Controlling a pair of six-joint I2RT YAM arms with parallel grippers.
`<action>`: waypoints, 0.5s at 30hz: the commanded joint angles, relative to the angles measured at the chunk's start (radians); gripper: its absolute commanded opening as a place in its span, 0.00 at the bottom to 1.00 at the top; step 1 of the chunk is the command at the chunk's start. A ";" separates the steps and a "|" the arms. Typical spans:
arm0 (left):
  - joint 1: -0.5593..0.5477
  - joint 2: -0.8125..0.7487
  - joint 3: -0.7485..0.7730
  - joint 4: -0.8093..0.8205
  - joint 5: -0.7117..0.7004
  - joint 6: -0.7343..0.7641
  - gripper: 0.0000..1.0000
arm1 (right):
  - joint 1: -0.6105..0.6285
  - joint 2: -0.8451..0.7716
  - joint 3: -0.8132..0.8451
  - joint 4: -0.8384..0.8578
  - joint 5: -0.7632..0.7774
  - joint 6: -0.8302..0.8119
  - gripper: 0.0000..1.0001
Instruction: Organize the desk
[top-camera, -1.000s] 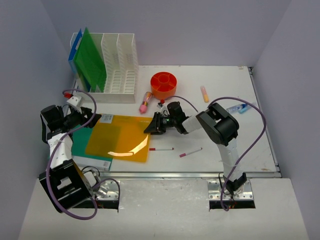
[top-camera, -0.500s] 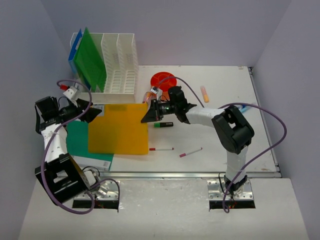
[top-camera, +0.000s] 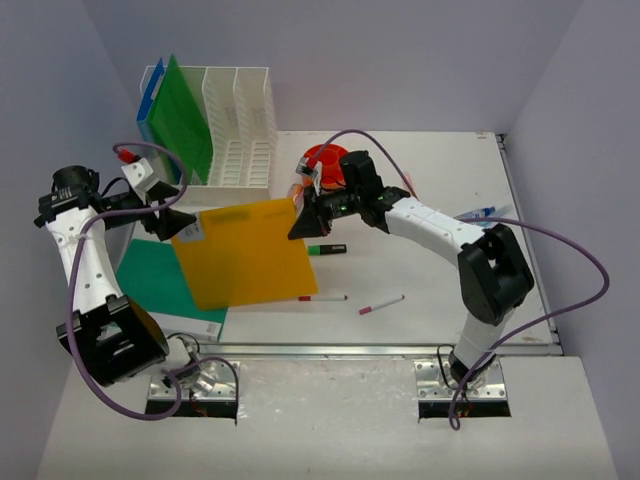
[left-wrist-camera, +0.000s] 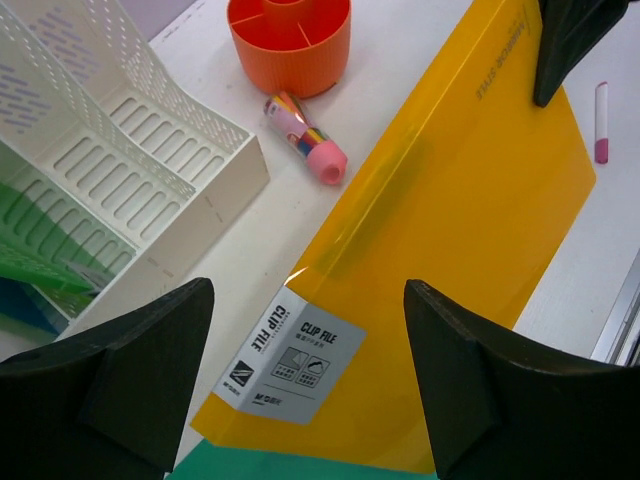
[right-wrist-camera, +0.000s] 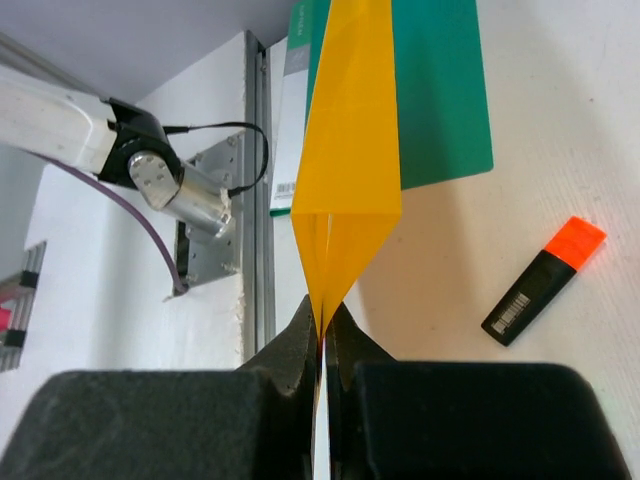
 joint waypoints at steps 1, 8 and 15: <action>-0.057 -0.100 0.018 -0.082 -0.038 0.127 0.76 | 0.005 -0.107 0.066 -0.174 -0.044 -0.211 0.00; -0.228 -0.277 -0.045 -0.083 -0.210 0.138 0.76 | 0.005 -0.164 0.085 -0.277 -0.027 -0.343 0.00; -0.323 -0.368 -0.046 -0.083 -0.315 0.071 0.77 | 0.023 -0.186 0.169 -0.385 -0.019 -0.474 0.00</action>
